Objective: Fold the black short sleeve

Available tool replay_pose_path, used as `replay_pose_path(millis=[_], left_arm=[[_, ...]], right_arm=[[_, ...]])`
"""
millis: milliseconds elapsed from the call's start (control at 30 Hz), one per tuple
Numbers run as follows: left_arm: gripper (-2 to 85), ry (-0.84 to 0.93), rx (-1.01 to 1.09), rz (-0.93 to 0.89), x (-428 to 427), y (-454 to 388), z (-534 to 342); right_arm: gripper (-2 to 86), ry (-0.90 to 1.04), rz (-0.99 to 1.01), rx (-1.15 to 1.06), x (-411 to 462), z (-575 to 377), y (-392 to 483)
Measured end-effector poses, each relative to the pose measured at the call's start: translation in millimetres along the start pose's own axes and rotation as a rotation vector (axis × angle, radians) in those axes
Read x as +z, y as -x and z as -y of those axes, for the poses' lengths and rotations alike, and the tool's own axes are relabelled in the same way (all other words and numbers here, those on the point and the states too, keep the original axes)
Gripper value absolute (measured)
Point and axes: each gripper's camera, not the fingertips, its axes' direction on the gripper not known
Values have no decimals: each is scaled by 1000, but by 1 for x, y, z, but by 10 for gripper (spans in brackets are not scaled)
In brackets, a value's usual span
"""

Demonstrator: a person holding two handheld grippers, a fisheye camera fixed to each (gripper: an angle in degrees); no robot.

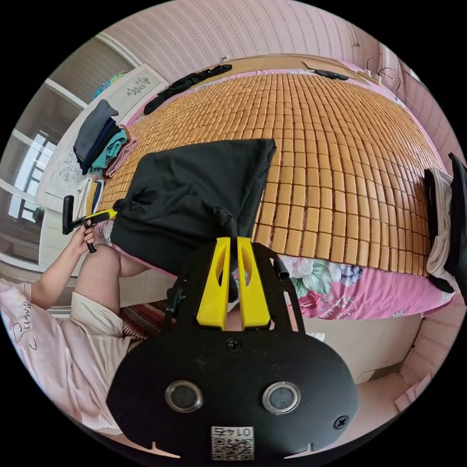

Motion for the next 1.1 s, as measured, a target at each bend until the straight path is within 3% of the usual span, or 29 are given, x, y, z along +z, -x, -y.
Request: replay_pose_path(millis=[167,300,400,500,567,633,867,1000,1100], left_arm=[[68,-130,57,77,-17,-19,-30],[6,-208,282,123,-16,-69,-29],[9,-170,355,133,28,-101,-10],[70,-117,318,94,67,-112,10],[87,-2,288,72,101,-114,20],[35,-50,302,156,107,-116,14],[20,-109,340,-24,88,-117,-25],[12,-60,377,-11,91,-126,-60],[5,5,370,4,97,-131,-86]], right_arm=[[41,-57,-99,20,-5,-13,8],[74,-147,-79,-145,1,8,56],[89,-85,-37,-208,38,38,86],[82,-40,-104,-172,75,58,98],[62,10,-88,-149,93,63,97],[14,-28,-95,-153,94,57,98],[-6,-77,14,-310,67,22,103],[-4,86,98,-463,71,-6,118],[4,167,35,-456,79,-24,124]])
